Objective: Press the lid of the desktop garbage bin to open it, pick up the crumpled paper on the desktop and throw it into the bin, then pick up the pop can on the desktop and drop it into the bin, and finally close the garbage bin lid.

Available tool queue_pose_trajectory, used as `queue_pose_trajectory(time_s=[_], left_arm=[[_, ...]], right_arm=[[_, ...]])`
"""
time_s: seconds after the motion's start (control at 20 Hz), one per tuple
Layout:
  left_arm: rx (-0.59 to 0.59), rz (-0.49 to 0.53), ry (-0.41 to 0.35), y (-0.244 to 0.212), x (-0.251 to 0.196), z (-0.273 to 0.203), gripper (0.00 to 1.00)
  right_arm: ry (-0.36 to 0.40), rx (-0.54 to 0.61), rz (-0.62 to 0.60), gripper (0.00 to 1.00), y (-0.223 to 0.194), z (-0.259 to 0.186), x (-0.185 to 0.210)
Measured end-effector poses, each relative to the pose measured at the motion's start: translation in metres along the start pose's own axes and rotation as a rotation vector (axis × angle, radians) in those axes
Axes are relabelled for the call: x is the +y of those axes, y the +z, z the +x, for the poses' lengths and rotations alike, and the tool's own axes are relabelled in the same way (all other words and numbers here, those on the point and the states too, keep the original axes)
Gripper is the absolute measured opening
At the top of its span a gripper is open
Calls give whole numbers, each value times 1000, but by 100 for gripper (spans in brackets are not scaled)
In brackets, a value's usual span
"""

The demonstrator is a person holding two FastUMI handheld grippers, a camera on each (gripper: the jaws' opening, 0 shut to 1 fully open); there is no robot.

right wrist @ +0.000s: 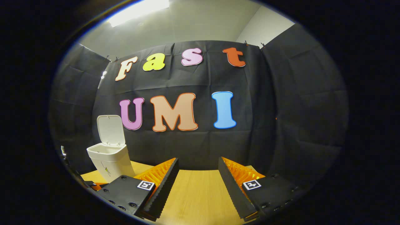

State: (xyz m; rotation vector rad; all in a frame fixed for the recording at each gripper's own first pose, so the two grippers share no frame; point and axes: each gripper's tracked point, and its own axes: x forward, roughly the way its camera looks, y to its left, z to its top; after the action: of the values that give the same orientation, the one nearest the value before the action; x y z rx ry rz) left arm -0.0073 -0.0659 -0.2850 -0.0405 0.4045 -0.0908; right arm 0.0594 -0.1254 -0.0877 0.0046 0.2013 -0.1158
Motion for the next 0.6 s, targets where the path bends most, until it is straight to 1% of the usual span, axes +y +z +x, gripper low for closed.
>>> queue_pose_trajectory(time_s=[0.1,0.2,0.35,0.4,0.45,0.5,0.55,0.6], left_arm=[[49,-8,25,-32,0,12,94],[100,-11,46,-58,0,24,94],[196,-6,49,-95,-3,38,95],[217,-3,52,-101,-3,42,94],[213,-1,57,-101,-1,45,96],[199,-8,54,-97,-1,48,95],[176,-11,62,-96,2,44,86],[175,-19,54,-93,0,48,77]], right_arm=[[-5,42,4,87,-12,-2,-12],[-7,64,-3,87,-21,-2,-16],[-3,79,-31,87,-27,-6,-18],[-2,80,-38,87,-27,-7,-18],[-2,77,-44,87,-26,-8,-19],[-6,74,-50,87,-24,-8,-20],[-10,72,-57,87,-23,-10,-21],[-13,69,-62,87,-22,-12,-22]])
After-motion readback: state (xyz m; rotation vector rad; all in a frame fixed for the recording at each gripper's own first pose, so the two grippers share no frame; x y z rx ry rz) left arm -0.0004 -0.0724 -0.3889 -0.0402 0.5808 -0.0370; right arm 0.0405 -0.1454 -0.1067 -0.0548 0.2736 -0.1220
